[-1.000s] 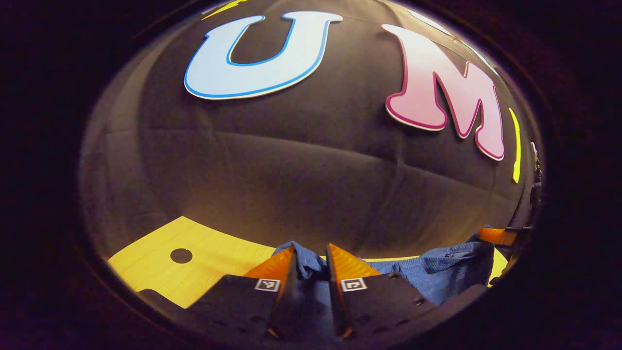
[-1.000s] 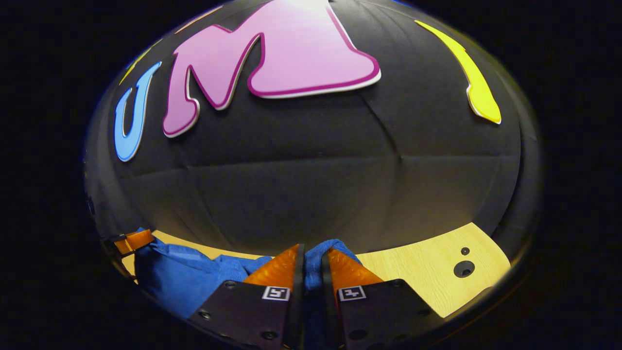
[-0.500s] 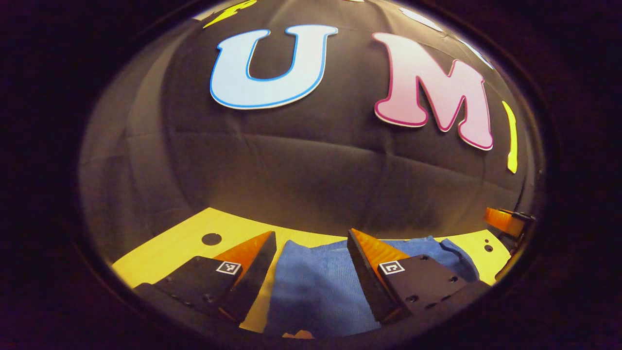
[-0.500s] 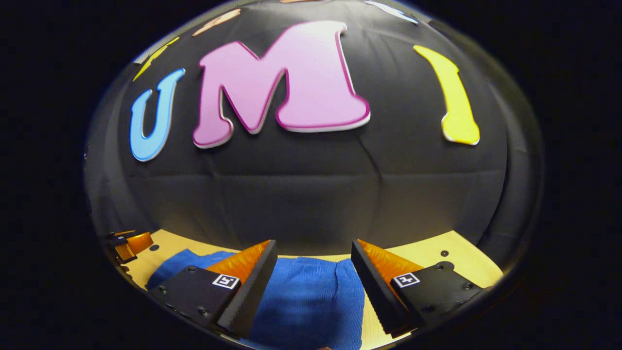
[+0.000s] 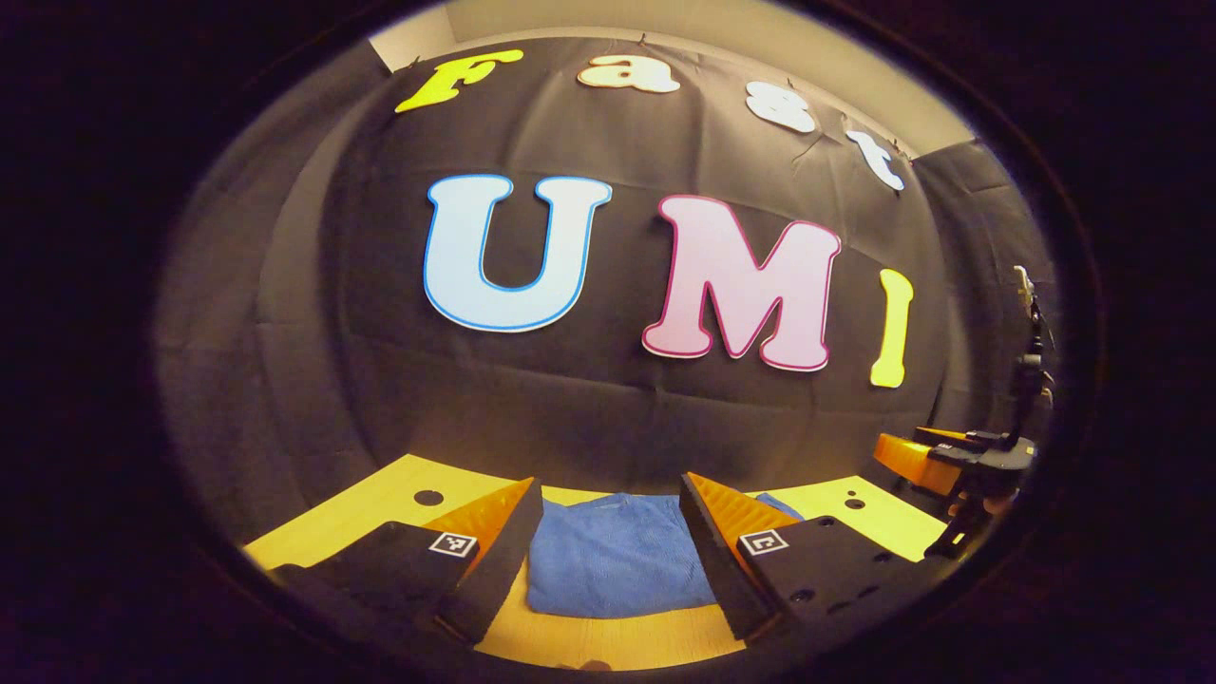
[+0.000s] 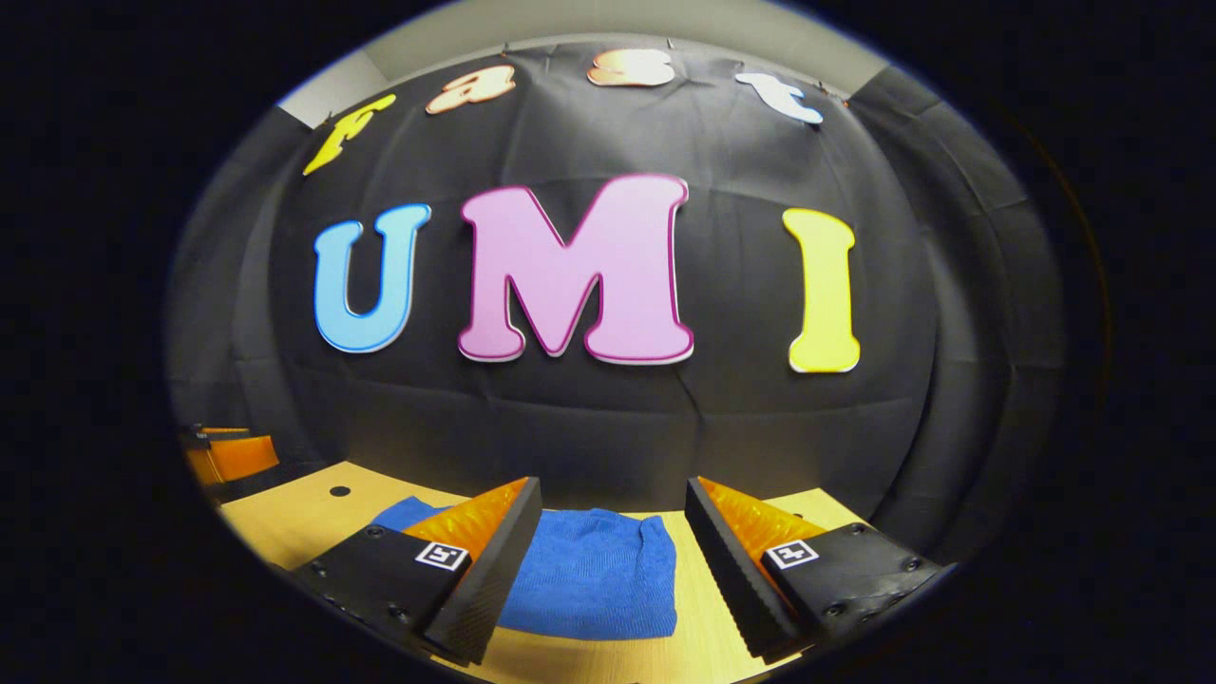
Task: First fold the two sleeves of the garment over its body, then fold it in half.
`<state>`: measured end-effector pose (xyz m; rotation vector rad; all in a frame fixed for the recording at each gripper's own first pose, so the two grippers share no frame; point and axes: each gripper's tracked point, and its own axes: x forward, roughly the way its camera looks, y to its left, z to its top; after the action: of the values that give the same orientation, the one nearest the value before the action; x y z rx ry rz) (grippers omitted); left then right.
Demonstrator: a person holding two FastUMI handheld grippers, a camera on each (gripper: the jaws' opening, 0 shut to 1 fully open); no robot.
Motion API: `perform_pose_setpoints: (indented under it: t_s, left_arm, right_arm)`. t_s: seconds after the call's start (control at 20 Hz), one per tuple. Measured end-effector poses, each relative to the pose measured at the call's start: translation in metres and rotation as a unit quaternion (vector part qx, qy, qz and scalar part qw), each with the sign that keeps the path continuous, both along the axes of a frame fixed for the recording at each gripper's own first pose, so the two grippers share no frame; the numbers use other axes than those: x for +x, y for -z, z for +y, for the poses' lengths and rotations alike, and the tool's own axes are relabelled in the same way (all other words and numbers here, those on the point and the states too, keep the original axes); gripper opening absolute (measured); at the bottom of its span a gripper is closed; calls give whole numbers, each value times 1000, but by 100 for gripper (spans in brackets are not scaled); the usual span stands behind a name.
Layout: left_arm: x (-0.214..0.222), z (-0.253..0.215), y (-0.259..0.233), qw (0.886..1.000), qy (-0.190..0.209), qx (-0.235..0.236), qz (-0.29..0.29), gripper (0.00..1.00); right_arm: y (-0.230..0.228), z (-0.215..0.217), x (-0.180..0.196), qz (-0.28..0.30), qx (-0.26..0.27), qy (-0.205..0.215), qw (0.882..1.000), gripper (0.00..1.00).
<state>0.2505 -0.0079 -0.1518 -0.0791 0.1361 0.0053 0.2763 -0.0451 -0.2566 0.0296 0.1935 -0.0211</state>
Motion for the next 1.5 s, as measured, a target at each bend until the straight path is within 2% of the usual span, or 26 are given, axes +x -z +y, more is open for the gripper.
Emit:
perform_pose_setpoints:
  t_s: [0.25, 0.45, 0.6, 0.7, 0.75, 0.9, 1.0, 1.2, 1.35, 1.4, 1.45, 1.5]
  left_arm:
    - [-80, -2, -78, 999, -7, 6, -31, 82]
    - [-145, -11, -124, 998, -26, 22, -54, 82]
    - [-195, -19, -129, 998, -29, 33, -47, 82]
    - [-231, -32, -129, 999, -21, 28, -35, 82]
    - [-248, -32, -129, 999, -24, 21, -35, 82]
    - [-287, -33, -136, 998, -25, 17, -59, 82]
    - [-302, -18, -140, 996, -51, 25, -68, 81]
    - [-312, -10, -145, 995, -70, 9, -69, 82]
    - [-310, -7, -153, 994, -67, 22, -83, 83]
    - [-311, -6, -154, 994, -64, 29, -84, 83]
    - [-310, -5, -153, 994, -62, 36, -81, 81]
    - [-310, -7, -152, 994, -61, 41, -79, 82]
  right_arm:
    - [-73, 28, -69, -21, 25, -21, 999, 97]
    - [-110, 53, -125, -3, 21, -48, 999, 97]
    - [-145, 68, -164, -21, 10, -78, 997, 97]
    - [-161, 69, -190, -24, 6, -80, 996, 94]
    - [-168, 72, -202, -27, 10, -84, 996, 98]
    - [-186, 67, -231, -48, 1, -82, 995, 97]
    - [-193, 63, -241, -67, -11, -77, 995, 97]
    - [-190, 80, -258, -61, 2, -96, 993, 95]
    - [-193, 81, -259, -73, -12, -94, 993, 98]
    - [-193, 84, -260, -73, -12, -96, 993, 94]
    - [-196, 85, -260, -73, -10, -95, 993, 100]
    - [-198, 84, -261, -75, -7, -94, 993, 98]
